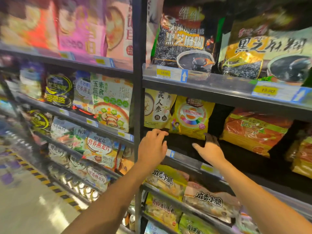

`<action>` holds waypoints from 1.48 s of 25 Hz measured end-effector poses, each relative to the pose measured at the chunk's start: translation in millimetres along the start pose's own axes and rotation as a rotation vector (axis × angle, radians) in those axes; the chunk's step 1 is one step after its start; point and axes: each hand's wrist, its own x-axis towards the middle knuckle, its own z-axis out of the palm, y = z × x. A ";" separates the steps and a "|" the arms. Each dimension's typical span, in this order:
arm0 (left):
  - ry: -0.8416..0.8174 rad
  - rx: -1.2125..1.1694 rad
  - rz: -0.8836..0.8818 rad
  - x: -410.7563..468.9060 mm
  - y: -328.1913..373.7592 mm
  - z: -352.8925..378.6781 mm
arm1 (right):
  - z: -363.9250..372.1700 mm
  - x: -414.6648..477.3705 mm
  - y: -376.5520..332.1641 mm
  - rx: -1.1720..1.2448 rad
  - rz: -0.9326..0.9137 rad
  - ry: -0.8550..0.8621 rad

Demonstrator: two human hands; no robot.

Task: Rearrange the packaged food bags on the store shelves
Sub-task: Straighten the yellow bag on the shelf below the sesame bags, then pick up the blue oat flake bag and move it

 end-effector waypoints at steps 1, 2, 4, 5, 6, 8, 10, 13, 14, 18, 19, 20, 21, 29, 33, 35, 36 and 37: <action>0.037 0.026 0.001 -16.3 -6.6 -11.1 | 1.9 -15.1 -11.4 -0.036 -0.049 0.023; 0.071 0.046 -0.004 -32.2 -14.9 -22.3 | 4.0 -30.5 -24.8 -0.065 -0.100 0.049; 0.098 0.102 -0.055 -65.6 -38.9 -47.2 | 10.6 -61.9 -55.6 -0.056 -0.242 0.086; 0.092 0.143 -0.097 -83.7 -54.0 -59.8 | 15.7 -77.8 -71.8 -0.025 -0.313 0.084; 0.079 0.175 -0.146 -101.0 -68.8 -71.4 | 20.6 -92.0 -86.6 0.008 -0.370 0.070; 0.074 0.211 -0.247 -137.4 -99.3 -96.0 | 33.9 -118.0 -116.2 0.067 -0.481 0.046; 0.089 0.254 -0.315 -173.5 -126.1 -124.2 | 50.3 -142.4 -146.8 0.085 -0.586 0.018; 0.118 0.349 -0.397 -214.8 -157.1 -167.3 | 74.4 -170.8 -197.4 0.035 -0.733 -0.009; 0.126 0.377 -0.414 -222.8 -165.5 -179.1 | 81.8 -175.6 -212.0 0.021 -0.766 -0.012; 0.153 0.430 -0.484 -241.5 -208.8 -216.9 | 114.3 -182.6 -274.5 0.020 -0.897 -0.030; 0.164 0.441 -0.495 -243.5 -222.7 -225.0 | 125.3 -180.5 -291.1 0.023 -0.928 -0.032; 0.176 0.453 -0.507 -244.4 -238.1 -232.8 | 137.8 -176.6 -308.8 0.019 -0.947 -0.034; 0.180 0.467 -0.519 -244.5 -255.5 -239.9 | 151.8 -172.1 -326.9 0.016 -0.954 -0.037; 0.153 0.531 -0.574 -197.9 -411.1 -305.6 | 256.9 -107.7 -495.1 0.110 -0.946 -0.097; 0.143 0.550 -0.600 -184.1 -481.0 -317.6 | 299.6 -81.0 -563.8 0.136 -0.928 -0.154; 0.148 0.550 -0.604 -175.0 -514.6 -320.7 | 319.5 -68.6 -592.2 0.142 -0.934 -0.169; 0.148 0.545 -0.607 -169.4 -531.5 -322.8 | 329.8 -62.0 -606.0 0.139 -0.937 -0.169; 0.145 0.535 -0.609 -163.9 -549.4 -323.9 | 339.6 -55.4 -619.1 0.133 -0.933 -0.170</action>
